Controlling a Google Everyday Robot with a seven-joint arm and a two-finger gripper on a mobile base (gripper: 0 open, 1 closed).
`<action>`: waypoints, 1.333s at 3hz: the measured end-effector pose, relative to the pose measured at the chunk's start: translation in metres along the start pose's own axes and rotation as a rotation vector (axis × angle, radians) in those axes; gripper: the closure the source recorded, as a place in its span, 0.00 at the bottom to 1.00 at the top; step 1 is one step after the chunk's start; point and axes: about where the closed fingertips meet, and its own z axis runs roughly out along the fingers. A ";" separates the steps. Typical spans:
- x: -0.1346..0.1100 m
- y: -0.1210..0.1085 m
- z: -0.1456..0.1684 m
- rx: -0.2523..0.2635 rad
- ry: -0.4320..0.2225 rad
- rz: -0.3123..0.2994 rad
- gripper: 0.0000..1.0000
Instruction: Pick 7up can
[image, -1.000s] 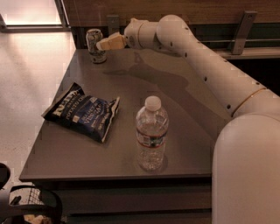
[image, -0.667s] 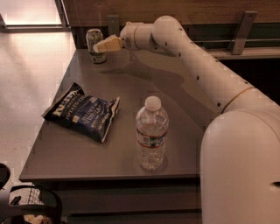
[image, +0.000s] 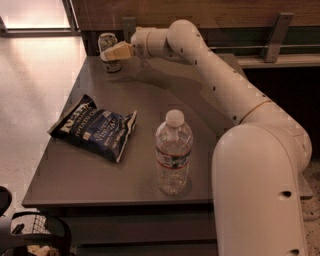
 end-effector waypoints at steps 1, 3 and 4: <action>-0.002 0.003 0.014 -0.018 -0.024 0.003 0.00; 0.011 0.014 0.037 -0.061 -0.045 0.049 0.25; 0.011 0.017 0.040 -0.065 -0.045 0.049 0.48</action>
Offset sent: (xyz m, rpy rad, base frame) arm 0.0151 0.0323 -0.0100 0.0718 0.0064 0.0501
